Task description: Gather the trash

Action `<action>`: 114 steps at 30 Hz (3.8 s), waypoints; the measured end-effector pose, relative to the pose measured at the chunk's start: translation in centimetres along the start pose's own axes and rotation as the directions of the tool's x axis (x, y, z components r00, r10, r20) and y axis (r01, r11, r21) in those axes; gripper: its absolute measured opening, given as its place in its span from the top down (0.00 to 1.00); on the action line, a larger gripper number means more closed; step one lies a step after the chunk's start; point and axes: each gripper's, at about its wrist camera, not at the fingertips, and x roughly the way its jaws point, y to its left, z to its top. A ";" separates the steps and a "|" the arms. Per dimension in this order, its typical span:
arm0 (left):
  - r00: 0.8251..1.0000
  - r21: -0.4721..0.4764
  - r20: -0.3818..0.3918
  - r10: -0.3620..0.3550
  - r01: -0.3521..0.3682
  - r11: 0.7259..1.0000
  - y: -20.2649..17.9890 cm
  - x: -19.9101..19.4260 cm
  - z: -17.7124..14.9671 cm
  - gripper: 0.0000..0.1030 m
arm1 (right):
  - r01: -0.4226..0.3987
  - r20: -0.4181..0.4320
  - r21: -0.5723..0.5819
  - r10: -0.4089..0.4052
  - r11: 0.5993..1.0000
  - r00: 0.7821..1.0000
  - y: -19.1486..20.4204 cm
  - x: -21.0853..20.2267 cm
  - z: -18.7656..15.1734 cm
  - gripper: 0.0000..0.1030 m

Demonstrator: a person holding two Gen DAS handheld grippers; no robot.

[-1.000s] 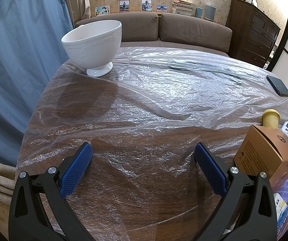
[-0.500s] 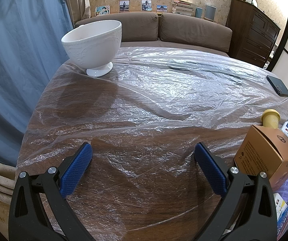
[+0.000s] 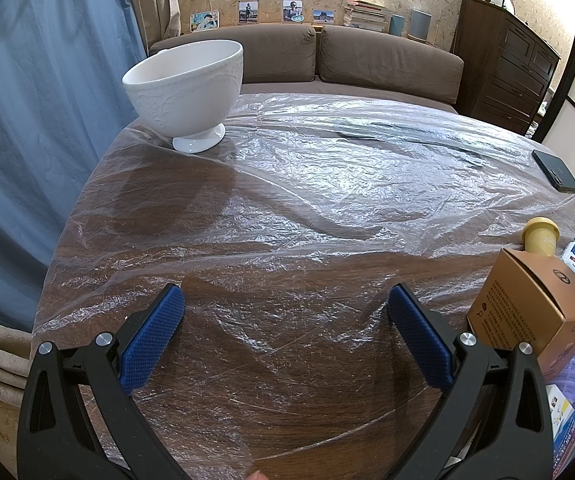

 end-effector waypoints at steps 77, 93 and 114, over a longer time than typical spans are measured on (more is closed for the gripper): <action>0.922 0.598 -0.188 -0.337 0.380 0.706 -7.4 -7.3 -9.7 0.01 | -0.272 -0.030 -0.152 0.271 0.950 0.962 15.3 -14.2 -17.3 0.04; 0.938 0.582 -0.158 -0.309 0.341 0.738 -7.6 -7.4 -9.7 0.01 | -0.206 -0.024 -0.194 0.206 0.959 0.978 16.7 -13.2 -18.0 0.05; 0.940 0.389 -0.068 -0.335 0.334 0.859 -5.5 -11.6 -12.7 0.05 | -0.351 -0.014 -0.067 0.351 0.934 0.936 11.8 -14.0 -15.4 0.11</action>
